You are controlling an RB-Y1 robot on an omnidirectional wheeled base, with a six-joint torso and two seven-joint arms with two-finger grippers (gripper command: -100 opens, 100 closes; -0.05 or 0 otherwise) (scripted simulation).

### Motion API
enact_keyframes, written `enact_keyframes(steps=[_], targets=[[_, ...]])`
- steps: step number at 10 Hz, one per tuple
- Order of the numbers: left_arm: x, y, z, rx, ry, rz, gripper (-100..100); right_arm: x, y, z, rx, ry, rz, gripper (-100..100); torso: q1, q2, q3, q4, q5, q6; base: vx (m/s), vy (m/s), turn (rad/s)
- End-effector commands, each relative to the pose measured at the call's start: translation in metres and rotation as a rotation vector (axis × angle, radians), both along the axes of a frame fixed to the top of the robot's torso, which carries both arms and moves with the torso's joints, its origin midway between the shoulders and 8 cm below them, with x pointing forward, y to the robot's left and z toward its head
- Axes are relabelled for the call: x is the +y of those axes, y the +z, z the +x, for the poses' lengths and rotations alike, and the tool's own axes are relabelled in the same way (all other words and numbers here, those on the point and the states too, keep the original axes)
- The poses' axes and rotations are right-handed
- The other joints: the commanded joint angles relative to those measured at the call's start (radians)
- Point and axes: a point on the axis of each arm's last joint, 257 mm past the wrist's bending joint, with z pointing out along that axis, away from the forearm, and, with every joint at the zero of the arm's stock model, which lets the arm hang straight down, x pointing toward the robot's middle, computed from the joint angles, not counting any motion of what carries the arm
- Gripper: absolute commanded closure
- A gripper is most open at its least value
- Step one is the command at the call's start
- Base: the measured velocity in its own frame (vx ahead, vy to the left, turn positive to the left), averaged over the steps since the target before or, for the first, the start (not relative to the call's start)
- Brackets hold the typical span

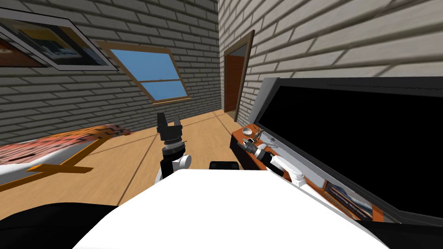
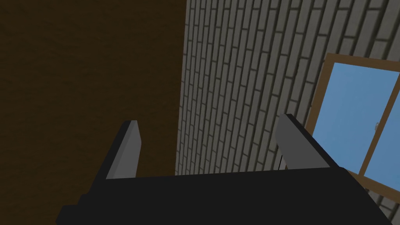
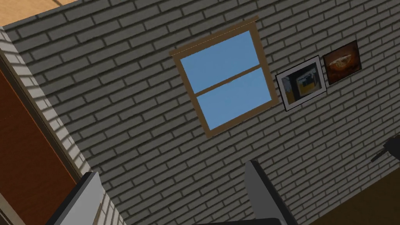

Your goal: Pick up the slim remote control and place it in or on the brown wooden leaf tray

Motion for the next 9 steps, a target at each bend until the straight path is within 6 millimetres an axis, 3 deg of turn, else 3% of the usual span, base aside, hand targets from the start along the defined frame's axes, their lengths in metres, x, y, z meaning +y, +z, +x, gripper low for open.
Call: enact_keyframes(steps=[1, 2, 3, 4, 7, 9], targets=[[0.000, 0.000, 0.000, 0.000, 0.000, 0.000, 0, -0.006, -0.033, -0.012, 0.018, 0.036, -0.110, -100, 0.000, 0.000, 0.000, 0.000, 0.000, 0.000, 0.029, 0.001, 0.152], [0.000, 0.000, 0.000, 0.000, 0.000, 0.000, 0, -0.007, -0.038, -0.013, 0.019, 0.040, -0.131, -100, 0.000, 0.000, 0.000, 0.000, 0.000, -0.001, 0.023, -0.004, 0.105], [0.000, 0.000, 0.000, 0.000, 0.000, 0.000, 0, -0.015, -0.061, -0.022, 0.031, 0.073, -0.218, -100, 0.000, 0.000, 0.000, 0.000, 0.000, 0.000, 0.025, -0.010, 0.205], [0.000, 0.000, 0.000, 0.000, 0.000, 0.000, 0, -0.019, -0.067, -0.024, 0.037, 0.075, -0.240, -100, 0.000, 0.000, 0.000, 0.000, 0.000, -0.001, 0.023, -0.012, 0.116], [0.000, 0.000, 0.000, 0.000, 0.000, 0.000, 0, -0.044, -0.116, -0.047, 0.064, 0.152, -0.431, -100, -0.001, 0.000, 0.000, 0.000, 0.000, 0.000, 0.029, -0.012, 0.162], [0.000, 0.000, 0.000, 0.000, 0.000, 0.000, 0, -0.049, -0.123, -0.050, 0.072, 0.155, -0.454, -100, -0.001, 0.000, 0.000, 0.000, 0.000, 0.000, 0.017, -0.016, 0.050]])
